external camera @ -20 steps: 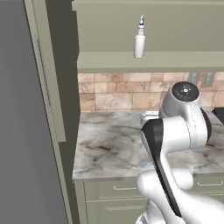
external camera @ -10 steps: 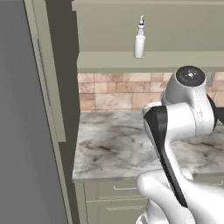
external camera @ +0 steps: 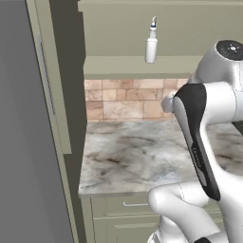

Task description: Move the cutting board and knife to the sink. Then move spray from the cabinet to the counter.

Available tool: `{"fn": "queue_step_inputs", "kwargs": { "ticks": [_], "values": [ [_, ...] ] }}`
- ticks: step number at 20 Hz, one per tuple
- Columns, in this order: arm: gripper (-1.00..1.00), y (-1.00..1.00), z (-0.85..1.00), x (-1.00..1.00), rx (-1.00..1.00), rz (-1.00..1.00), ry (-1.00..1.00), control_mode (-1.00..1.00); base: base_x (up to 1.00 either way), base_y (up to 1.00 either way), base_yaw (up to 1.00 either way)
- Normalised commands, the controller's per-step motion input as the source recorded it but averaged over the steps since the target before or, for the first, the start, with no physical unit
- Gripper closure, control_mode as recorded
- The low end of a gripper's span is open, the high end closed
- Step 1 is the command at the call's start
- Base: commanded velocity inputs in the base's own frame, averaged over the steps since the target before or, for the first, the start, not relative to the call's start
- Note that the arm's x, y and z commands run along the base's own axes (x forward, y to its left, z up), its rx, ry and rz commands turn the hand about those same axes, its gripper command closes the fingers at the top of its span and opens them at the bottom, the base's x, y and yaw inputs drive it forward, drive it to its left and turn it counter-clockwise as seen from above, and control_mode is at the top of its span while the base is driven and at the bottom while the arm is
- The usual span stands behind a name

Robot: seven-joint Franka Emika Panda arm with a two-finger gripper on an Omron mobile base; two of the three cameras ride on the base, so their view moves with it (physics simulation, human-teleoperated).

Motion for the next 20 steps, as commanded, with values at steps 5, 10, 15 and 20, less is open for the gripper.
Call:
{"fn": "queue_step_inputs", "kwargs": {
  "ticks": [5, 10, 15, 20],
  "values": [
    [-1.00, 0.00, 0.23, 0.17, 0.03, 0.05, -0.22, -1.00, 0.00, 0.00, 0.00],
    [-1.00, 0.00, 0.08, 0.16, 0.00, 0.00, -0.34, -1.00, 0.00, 0.00, 0.00],
    [-1.00, 0.00, 0.05, 0.19, 0.00, 0.00, -0.39, -1.00, 0.00, 0.00, 0.00],
    [-1.00, 0.00, 0.26, 0.22, 0.04, -0.02, -0.14, -1.00, 0.00, 0.00, 0.00]
  ]
}}
